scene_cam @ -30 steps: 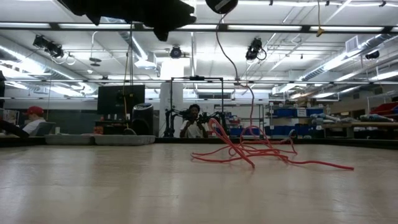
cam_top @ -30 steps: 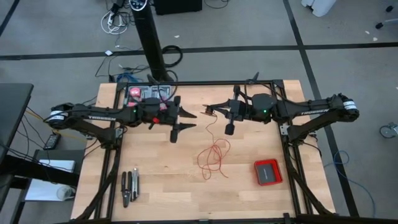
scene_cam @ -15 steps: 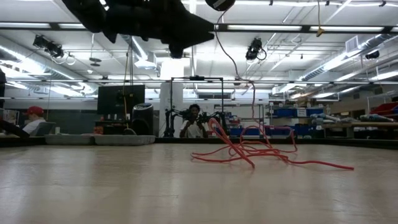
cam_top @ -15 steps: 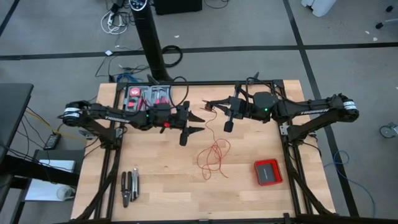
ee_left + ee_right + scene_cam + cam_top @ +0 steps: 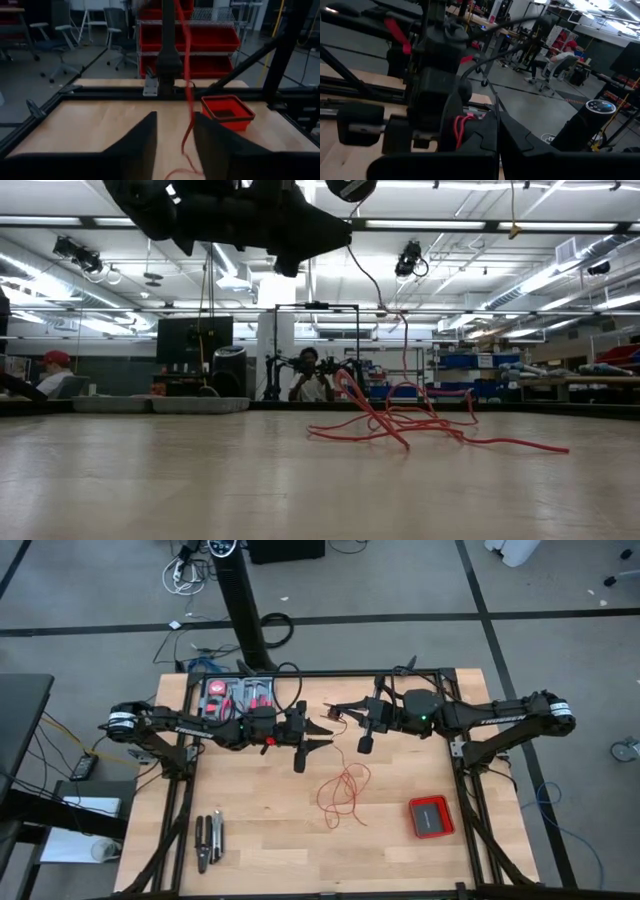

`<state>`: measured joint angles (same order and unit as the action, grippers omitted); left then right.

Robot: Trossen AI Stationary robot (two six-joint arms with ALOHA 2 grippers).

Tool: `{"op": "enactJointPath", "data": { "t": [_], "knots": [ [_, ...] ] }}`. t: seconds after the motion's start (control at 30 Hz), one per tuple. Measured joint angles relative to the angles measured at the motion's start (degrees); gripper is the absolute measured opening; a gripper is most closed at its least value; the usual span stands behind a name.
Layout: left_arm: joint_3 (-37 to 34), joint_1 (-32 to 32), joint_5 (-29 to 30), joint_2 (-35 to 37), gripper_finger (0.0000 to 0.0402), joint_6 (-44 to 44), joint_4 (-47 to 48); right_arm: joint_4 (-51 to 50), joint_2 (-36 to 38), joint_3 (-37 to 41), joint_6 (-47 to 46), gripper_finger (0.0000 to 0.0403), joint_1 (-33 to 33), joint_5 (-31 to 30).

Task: Coil cords
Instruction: Coil the red wire onto the spool

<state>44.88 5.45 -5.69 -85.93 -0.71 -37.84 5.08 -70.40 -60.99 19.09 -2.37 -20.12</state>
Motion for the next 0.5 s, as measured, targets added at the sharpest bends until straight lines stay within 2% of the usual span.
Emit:
{"op": "enactJointPath", "data": {
  "t": [0.17,0.33,0.5],
  "knots": [
    [0.0,0.0,1.4,0.0,0.0018,0.2,0.3,0.6,-1.7,0.0,0.0,0.0000,0.0,-0.1],
    [0.0,0.2,3.9,0.0,0.0004,1.3,3.6,1.1,-1.5,0.0,0.5,0.0000,-0.3,-0.9],
    [0.0,1.1,10.8,0.3,0.0002,3.3,6.0,0.7,-1.4,0.0,0.1,0.0000,-0.3,-0.9]
  ]
}}
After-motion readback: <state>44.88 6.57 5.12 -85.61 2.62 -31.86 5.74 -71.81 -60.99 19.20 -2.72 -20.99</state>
